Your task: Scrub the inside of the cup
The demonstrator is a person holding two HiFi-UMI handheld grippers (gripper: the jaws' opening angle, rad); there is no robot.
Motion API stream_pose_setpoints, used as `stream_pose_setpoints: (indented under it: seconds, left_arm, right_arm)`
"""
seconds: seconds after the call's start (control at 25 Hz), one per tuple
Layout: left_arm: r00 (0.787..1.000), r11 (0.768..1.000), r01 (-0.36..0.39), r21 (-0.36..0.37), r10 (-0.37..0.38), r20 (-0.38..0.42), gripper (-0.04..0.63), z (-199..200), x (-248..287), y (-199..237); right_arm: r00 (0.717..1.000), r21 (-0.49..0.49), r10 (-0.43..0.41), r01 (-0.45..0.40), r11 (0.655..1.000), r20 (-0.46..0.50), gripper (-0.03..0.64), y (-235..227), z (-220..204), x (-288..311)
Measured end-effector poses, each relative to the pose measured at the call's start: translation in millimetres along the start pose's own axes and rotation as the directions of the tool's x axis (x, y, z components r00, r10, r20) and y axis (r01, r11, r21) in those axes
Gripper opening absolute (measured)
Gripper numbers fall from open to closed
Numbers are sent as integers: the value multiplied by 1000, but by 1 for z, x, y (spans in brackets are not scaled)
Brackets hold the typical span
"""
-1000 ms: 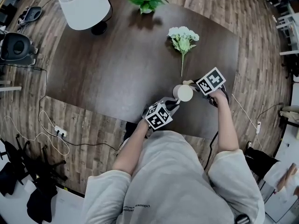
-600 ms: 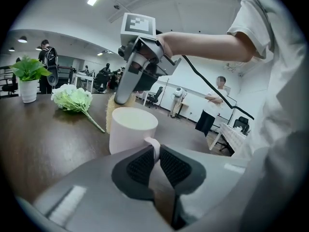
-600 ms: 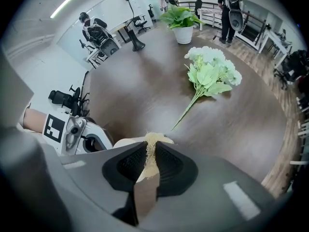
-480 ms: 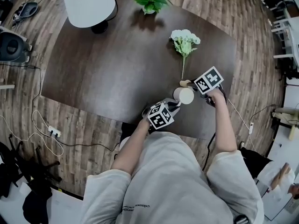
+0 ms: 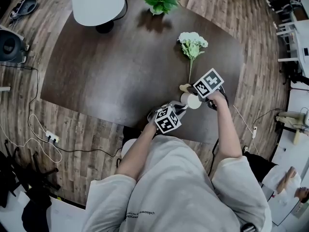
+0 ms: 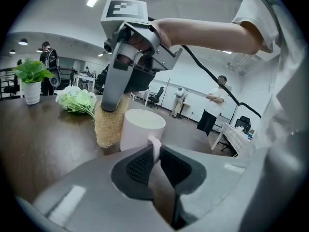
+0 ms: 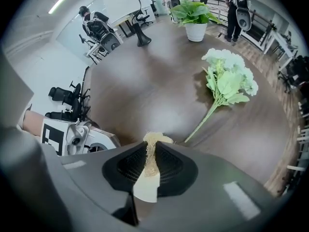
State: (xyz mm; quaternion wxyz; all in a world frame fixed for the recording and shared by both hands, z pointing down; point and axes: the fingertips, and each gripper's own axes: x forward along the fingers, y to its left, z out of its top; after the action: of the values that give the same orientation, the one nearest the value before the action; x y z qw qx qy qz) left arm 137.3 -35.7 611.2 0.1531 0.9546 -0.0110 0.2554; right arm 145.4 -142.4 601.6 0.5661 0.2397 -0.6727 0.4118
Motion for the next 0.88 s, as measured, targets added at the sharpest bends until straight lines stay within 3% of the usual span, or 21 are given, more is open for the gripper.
stream_pose_setpoints:
  seconds: [0.32,0.64,0.88]
  left_arm:
    - [1000,1000,15,8,-16,2,46,-3,-4,5]
    - [999,997,41,61,-40,-27,46,-1,-3,11]
    - [999,996,25,80,-22,-30,46,1,-7,14]
  right_arm:
    - [1000,34,15,-14,999,-3,77,22,4,10]
    - [1000,80,23,-23,997,-4,77,37,-3,14]
    - [1000,131,3,-3,991,-4,78,50,-12,17]
